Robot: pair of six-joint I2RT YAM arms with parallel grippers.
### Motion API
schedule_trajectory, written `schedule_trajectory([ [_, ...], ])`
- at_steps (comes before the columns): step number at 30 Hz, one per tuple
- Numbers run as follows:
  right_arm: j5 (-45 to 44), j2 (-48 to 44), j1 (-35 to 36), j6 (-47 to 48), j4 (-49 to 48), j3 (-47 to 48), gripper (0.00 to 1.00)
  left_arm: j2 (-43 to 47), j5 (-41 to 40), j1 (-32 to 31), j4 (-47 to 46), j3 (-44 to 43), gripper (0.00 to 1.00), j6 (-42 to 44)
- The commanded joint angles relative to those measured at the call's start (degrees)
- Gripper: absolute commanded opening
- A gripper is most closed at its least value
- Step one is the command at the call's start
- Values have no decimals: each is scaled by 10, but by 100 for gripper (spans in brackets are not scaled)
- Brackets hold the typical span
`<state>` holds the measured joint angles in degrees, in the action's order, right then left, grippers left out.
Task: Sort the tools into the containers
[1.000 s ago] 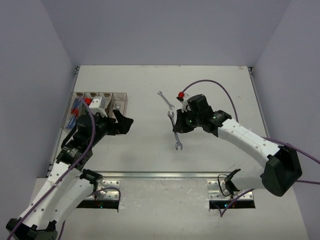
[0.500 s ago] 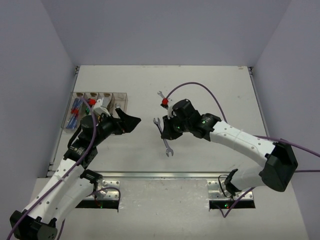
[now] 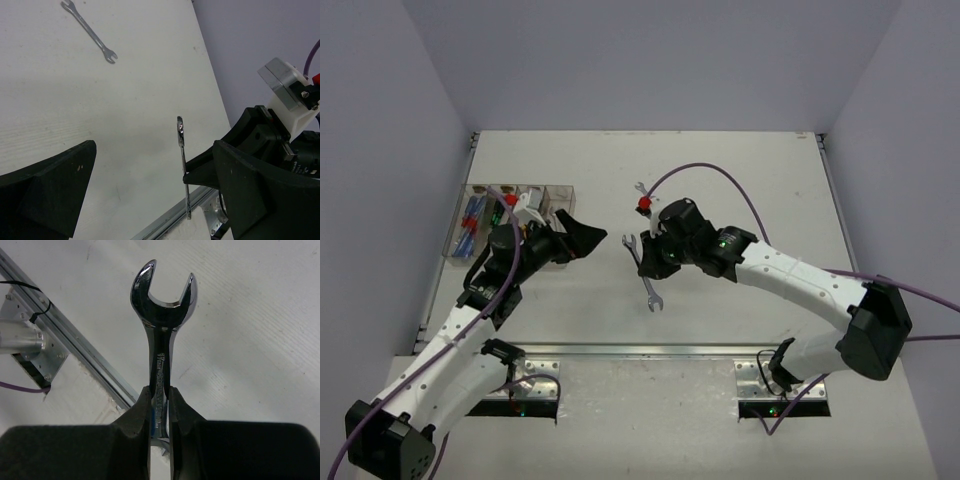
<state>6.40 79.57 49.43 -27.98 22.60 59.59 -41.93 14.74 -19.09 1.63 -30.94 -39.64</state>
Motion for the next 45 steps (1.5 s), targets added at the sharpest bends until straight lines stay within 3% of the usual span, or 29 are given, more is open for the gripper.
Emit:
schedule_trajectory([
  [1,-51,-1,16,9,-3,49,0,-15,9,-11,-80,-7,100,-5],
  [12,-67,9,36,2,-9,83,0,-68,-48,-75,-125,-3,93,-34],
  [20,-66,21,51,-7,-22,107,0,-137,-34,-118,-220,3,72,-65],
  [21,-66,23,52,-7,-22,111,0,-141,-35,-124,-226,3,66,-66],
  [24,-66,20,55,-10,-30,113,0,-156,-43,-130,-223,-5,24,-63],
  [26,-66,16,55,-12,-34,110,0,-160,-44,-130,-220,-11,3,-60],
  [29,-67,4,55,-12,-45,93,3,-165,-44,-130,-206,-26,0,-42],
  [30,-76,-3,55,-14,-47,87,22,-168,-51,-130,-193,-37,0,-29],
  [32,-106,-21,54,-17,-44,71,76,-178,-66,-128,-150,-69,0,10],
  [33,-135,-43,49,-19,-28,58,95,-193,-102,-126,-86,-114,0,61],
  [36,-189,-103,14,-22,24,24,99,-254,-226,-96,72,-233,0,172],
  [39,-195,-167,-61,-30,53,-36,99,-357,-276,-5,198,-381,0,259],
  [41,-166,-201,-108,-29,53,-50,99,-402,-290,33,231,-414,0,297],
  [42,-148,-225,-139,-20,53,-77,99,-441,-319,53,262,-485,0,323],
  [45,-139,-253,-149,6,57,-99,99,-508,-336,79,286,-547,0,378],
])
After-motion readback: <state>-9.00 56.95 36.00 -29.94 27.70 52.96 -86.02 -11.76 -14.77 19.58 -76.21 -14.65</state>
